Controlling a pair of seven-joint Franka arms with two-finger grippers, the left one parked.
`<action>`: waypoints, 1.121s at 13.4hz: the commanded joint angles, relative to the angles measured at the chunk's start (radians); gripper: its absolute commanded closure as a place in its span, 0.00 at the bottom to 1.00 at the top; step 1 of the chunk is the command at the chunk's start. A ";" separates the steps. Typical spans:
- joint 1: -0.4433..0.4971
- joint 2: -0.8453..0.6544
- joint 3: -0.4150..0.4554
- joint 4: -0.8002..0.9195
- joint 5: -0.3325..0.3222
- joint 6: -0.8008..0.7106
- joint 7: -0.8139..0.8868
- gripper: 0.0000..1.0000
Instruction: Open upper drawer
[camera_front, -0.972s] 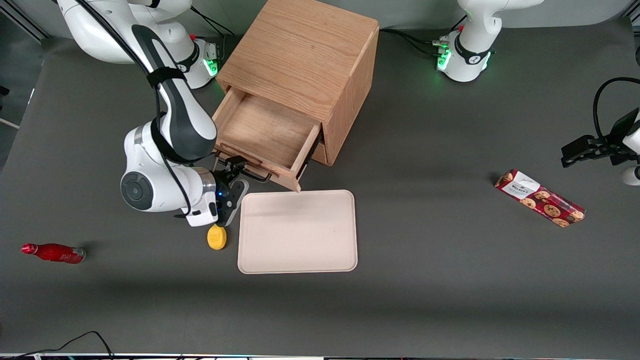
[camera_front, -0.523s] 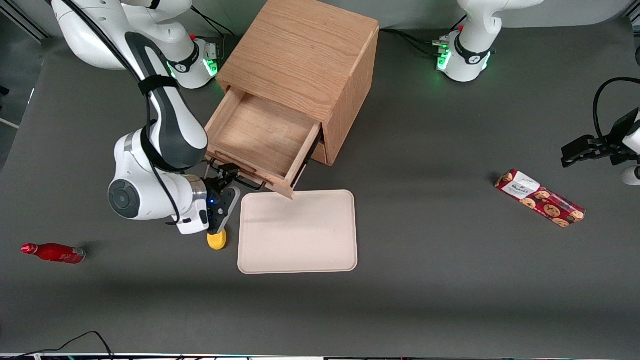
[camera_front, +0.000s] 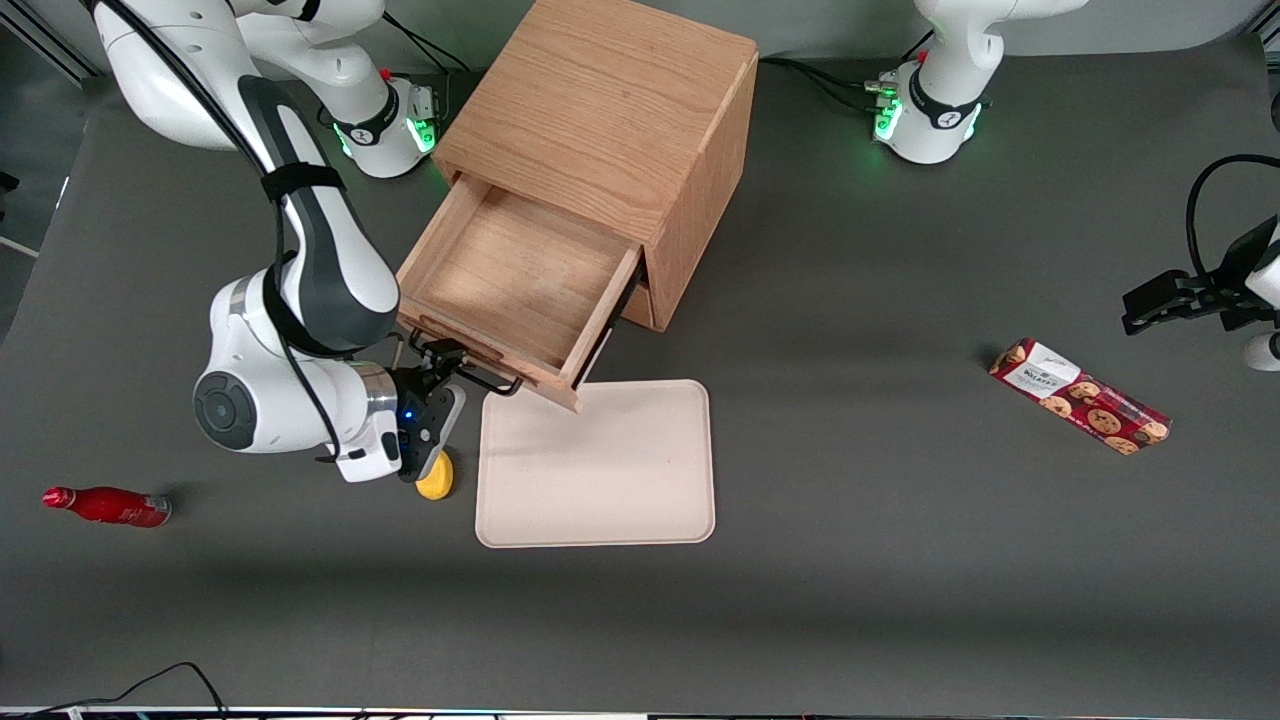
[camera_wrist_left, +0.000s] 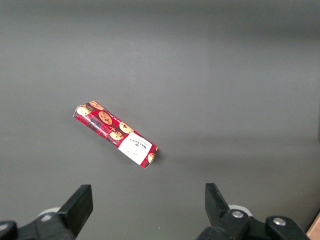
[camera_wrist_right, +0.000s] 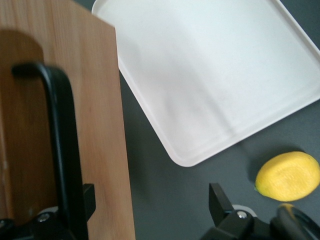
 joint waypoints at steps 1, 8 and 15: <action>-0.023 0.045 -0.003 0.056 -0.032 -0.032 -0.049 0.00; -0.008 0.062 -0.002 0.081 -0.016 -0.033 -0.037 0.00; 0.013 0.099 0.005 0.143 -0.002 -0.033 -0.032 0.00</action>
